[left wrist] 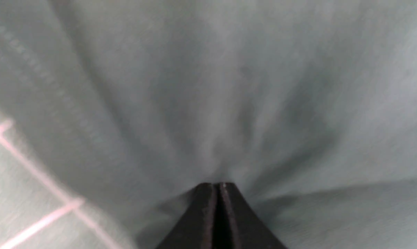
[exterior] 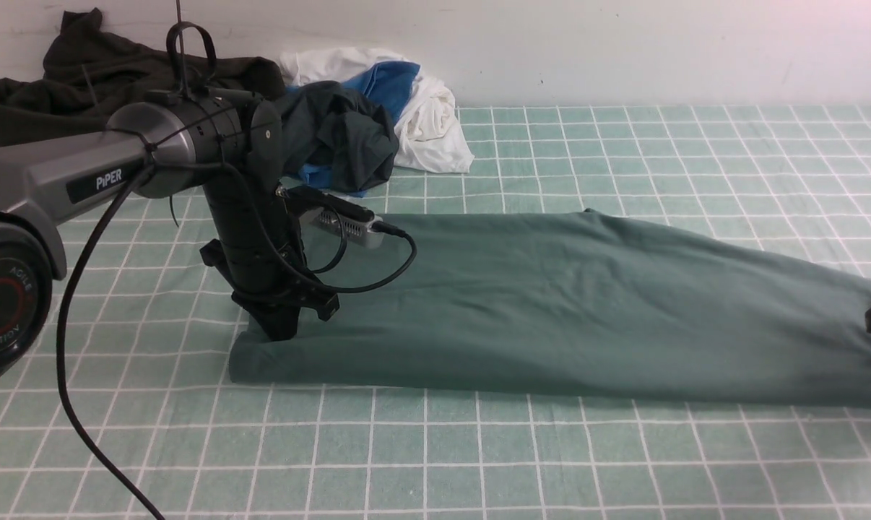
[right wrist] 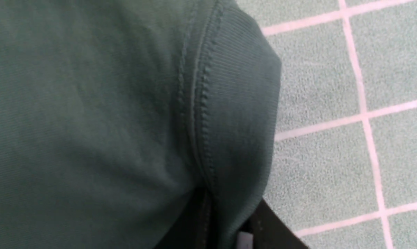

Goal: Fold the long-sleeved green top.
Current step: Use the right arm to clamp the right edge of the fabric, then use the right arm to drag the right edge of the fabric to the left and folds it over the left edge

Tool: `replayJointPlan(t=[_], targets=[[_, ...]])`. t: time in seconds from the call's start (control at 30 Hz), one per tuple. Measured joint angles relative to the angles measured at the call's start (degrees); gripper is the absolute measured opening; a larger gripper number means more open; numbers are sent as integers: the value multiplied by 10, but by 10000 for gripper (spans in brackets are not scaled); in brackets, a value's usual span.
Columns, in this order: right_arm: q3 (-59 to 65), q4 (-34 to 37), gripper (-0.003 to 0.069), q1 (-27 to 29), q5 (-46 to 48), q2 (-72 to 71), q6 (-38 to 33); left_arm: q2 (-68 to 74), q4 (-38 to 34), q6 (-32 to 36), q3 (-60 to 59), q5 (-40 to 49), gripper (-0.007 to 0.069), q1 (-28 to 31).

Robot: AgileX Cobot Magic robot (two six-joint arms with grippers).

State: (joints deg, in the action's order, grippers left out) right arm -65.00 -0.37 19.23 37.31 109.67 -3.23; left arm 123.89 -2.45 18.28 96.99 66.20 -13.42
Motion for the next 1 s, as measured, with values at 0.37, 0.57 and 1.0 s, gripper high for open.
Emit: replayJointPlan(t=[0.37, 0.57, 1.0], targets=[[3, -62, 64, 0, 5, -129, 44, -206, 10, 0, -29, 30, -4, 4], [-3, -34, 64, -75, 31, -270, 19, -365, 5, -11, -121, 27, -4, 4], [-206, 63, 64, -432, 93, -175, -19, -650, -36, -17, -330, -35, -4, 4]])
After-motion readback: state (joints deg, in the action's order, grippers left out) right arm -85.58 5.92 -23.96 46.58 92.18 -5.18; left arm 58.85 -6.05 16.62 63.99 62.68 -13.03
